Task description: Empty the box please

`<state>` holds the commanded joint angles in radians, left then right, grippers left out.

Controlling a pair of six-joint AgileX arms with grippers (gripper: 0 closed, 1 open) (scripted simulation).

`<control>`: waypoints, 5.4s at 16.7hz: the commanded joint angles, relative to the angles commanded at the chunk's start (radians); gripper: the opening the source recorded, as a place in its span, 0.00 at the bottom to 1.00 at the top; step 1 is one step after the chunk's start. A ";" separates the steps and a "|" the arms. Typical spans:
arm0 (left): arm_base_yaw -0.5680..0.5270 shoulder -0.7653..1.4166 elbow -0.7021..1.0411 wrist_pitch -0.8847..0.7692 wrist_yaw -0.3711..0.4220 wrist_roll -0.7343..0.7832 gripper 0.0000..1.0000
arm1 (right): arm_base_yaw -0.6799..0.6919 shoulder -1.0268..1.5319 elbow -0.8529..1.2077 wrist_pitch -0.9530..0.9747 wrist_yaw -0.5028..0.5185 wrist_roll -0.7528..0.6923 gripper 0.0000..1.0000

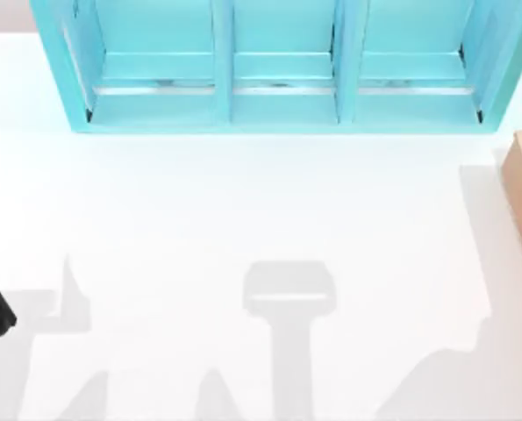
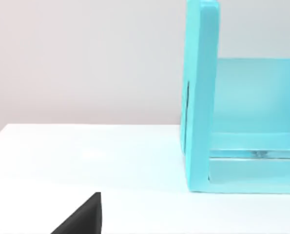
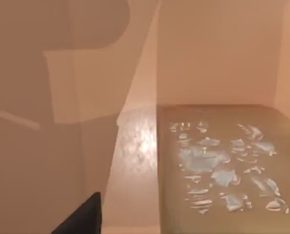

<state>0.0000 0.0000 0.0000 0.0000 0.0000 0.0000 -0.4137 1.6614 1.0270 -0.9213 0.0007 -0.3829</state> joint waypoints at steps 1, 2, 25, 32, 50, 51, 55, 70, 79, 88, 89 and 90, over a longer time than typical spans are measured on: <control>0.000 0.000 0.000 0.000 0.000 0.000 1.00 | 0.000 0.012 -0.029 0.039 0.000 0.000 1.00; 0.000 0.000 0.000 0.000 0.000 0.000 1.00 | 0.000 0.022 -0.052 0.067 0.000 0.000 1.00; 0.000 0.000 0.000 0.000 0.000 0.000 1.00 | 0.000 0.031 -0.073 0.092 0.000 0.000 0.00; 0.000 0.000 0.000 0.000 0.000 0.000 1.00 | -0.002 0.021 -0.038 0.055 0.000 0.000 0.00; 0.000 0.000 0.000 0.000 0.000 0.000 1.00 | 0.007 -0.072 0.345 -0.434 0.000 0.007 0.00; 0.000 0.000 0.000 0.000 0.000 0.000 1.00 | 0.026 -0.056 0.359 -0.434 0.000 0.026 0.00; 0.000 0.000 0.000 0.000 0.000 0.000 1.00 | 0.187 0.068 0.465 -0.432 0.001 0.189 0.00; 0.000 0.000 0.000 0.000 0.000 0.000 1.00 | 1.046 0.613 0.935 -0.341 0.007 1.056 0.00; 0.000 0.000 0.000 0.000 0.000 0.000 1.00 | 1.058 0.631 0.882 -0.267 0.006 1.075 0.00; 0.000 0.000 0.000 0.000 0.000 0.000 1.00 | 1.063 0.651 0.813 -0.178 0.008 1.073 0.15; 0.000 0.000 0.000 0.000 0.000 0.000 1.00 | 1.063 0.651 0.813 -0.178 0.008 1.073 0.23; 0.000 0.000 0.000 0.000 0.000 0.000 1.00 | 1.063 0.651 0.813 -0.178 0.008 1.073 0.30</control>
<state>0.0000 0.0000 0.0000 0.0000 0.0000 0.0000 0.6494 2.3122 1.8404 -1.0998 0.0085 0.6904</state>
